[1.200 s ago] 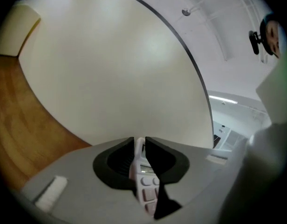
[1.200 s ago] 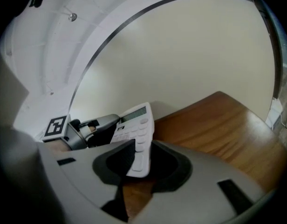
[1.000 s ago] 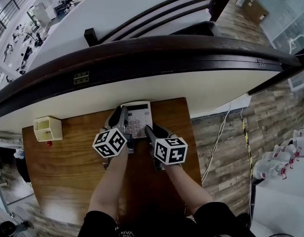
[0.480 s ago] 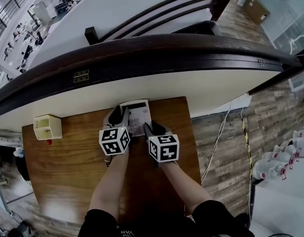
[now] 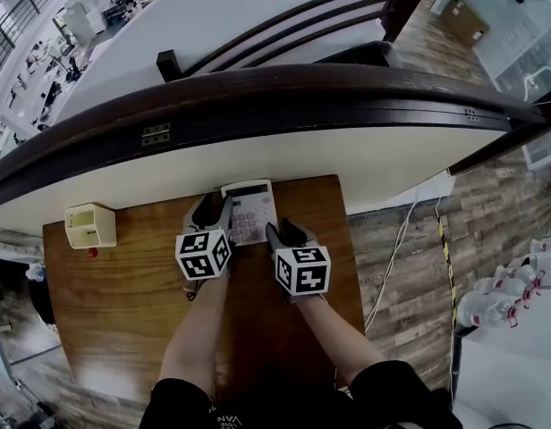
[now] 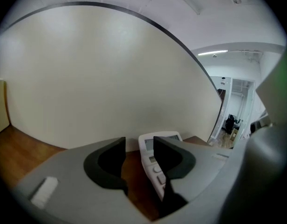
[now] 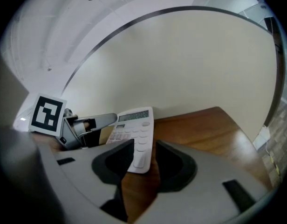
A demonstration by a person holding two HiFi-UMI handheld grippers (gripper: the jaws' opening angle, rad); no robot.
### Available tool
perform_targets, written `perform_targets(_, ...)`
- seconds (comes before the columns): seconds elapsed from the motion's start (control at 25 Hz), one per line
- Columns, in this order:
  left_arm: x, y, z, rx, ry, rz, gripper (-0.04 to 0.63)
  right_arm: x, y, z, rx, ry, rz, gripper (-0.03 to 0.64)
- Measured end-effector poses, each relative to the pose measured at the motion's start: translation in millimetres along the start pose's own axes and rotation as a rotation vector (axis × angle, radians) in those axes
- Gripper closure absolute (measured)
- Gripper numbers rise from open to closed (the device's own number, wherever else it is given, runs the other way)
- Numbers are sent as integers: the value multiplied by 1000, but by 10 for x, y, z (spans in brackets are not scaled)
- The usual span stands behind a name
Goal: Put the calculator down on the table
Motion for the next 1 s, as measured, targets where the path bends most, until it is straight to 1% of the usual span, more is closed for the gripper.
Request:
perform_targets(0.12,147,-6,-32,7,4,-6,419,136,6,23,5,19,11,500)
perform_targets(0.24,333,17,-22,45,24,-8,419,283,10,-9,19,24,25,500)
perform_targets(0.48,739,-9,113,66,83,21,423,615,-18,-188,27,-28,87,502)
perform_targets(0.52,810,-22,138,66,93,27,430,676,-21,-218,32,-32,99,510)
perform_targets(0.6,952,-56,196,61,111,41,460,806,-32,-269,41,-38,126,562)
perform_targets(0.8,1324,-150,374,46,162,79,553,1130,-23,-401,66,-46,171,580)
perform_targets(1.0,1739,-152,546,23,202,98,583,1420,53,-558,76,-57,201,589)
Point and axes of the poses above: the fingertips, and each gripper's own axes: x backward along the fingers, z to its right, y out of its underside, the point moved 4 cm from there along x, backward along the fingers, and after that the axes turned 2 degrees about -x, right-handed, at the moved point
